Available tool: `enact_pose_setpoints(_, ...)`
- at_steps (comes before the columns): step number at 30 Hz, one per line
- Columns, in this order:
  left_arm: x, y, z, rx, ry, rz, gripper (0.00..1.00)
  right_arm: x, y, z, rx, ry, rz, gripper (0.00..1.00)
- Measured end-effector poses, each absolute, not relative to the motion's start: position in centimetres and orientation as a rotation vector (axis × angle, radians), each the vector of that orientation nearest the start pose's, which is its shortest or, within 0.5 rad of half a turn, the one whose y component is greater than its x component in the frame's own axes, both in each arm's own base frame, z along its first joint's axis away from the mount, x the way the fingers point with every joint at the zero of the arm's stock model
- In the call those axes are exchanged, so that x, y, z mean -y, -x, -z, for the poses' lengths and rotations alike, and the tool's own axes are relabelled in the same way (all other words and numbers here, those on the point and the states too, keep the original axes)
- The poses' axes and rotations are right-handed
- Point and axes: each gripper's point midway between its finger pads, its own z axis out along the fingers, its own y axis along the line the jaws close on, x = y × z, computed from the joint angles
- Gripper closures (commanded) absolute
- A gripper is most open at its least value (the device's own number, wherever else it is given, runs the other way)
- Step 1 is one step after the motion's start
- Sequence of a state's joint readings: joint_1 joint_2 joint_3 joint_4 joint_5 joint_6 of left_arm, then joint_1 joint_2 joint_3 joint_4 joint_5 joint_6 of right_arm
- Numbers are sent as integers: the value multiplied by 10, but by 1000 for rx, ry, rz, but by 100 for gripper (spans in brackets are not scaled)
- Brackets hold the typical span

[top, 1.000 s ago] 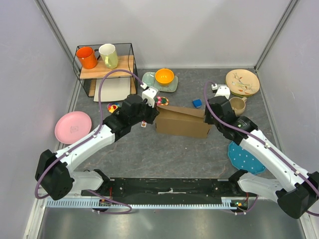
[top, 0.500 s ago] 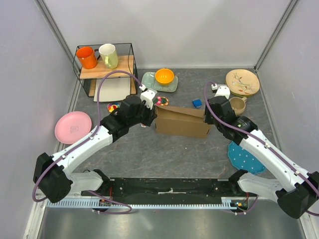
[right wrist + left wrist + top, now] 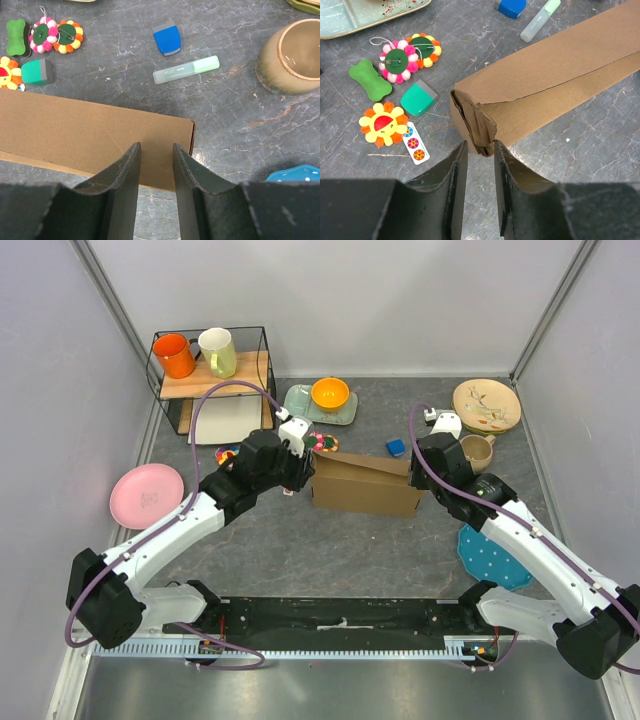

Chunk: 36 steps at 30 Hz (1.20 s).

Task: Fold the paper box

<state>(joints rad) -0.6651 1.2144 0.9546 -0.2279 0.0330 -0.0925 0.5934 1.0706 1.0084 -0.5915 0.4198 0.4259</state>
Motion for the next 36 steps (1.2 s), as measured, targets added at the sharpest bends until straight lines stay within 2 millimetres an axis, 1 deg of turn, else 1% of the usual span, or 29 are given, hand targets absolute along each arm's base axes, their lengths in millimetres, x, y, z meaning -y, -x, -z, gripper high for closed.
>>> enact_pose_setpoints(4,244,-295,-204,-2002,-599,509,64,-127,-288,-213,-2161,-45,-119,61)
enact_pose_setpoints(8,248,-293,-207,-1999,-582,551,51,-127,-288,-213,-2161,-45,-119,61)
enact_pose_setpoints(10,251,-292,-209,-1997,-570,584,50,-127,-288,-213,-2161,-45,-119,60)
enact_pose_setpoints(13,255,-292,-213,-1990,-552,619,50,-127,-288,-213,-2161,-45,-119,60)
enact_pose_setpoints(16,258,-293,-215,-1986,-536,637,52,-127,-288,-213,-2161,-45,-119,60)
enact_pose_setpoints(22,262,-300,-209,-2001,-490,643,57,-127,-288,-213,-2161,-45,-119,60)
enact_pose_setpoints(27,261,-306,-205,-1987,-422,643,67,-127,-288,-213,-2161,-45,-118,60)
enact_pose_setpoints(28,260,-308,-205,-1981,-407,643,72,-127,-288,-213,-2161,-45,-118,60)
enact_pose_setpoints(30,258,-312,-204,-1966,-369,634,78,-127,-288,-213,-2162,-45,-119,60)
enact_pose_setpoints(31,257,-312,-204,-1963,-357,631,85,-127,-288,-213,-2161,-45,-119,60)
enact_pose_setpoints(33,255,-314,-204,-1951,-339,622,92,-128,-288,-213,-2162,-44,-121,61)
enact_pose_setpoints(34,254,-314,-205,-1947,-333,618,98,-128,-288,-213,-2162,-44,-122,60)
enact_pose_setpoints(36,252,-314,-206,-1938,-328,612,98,-128,-288,-213,-2162,-43,-124,60)
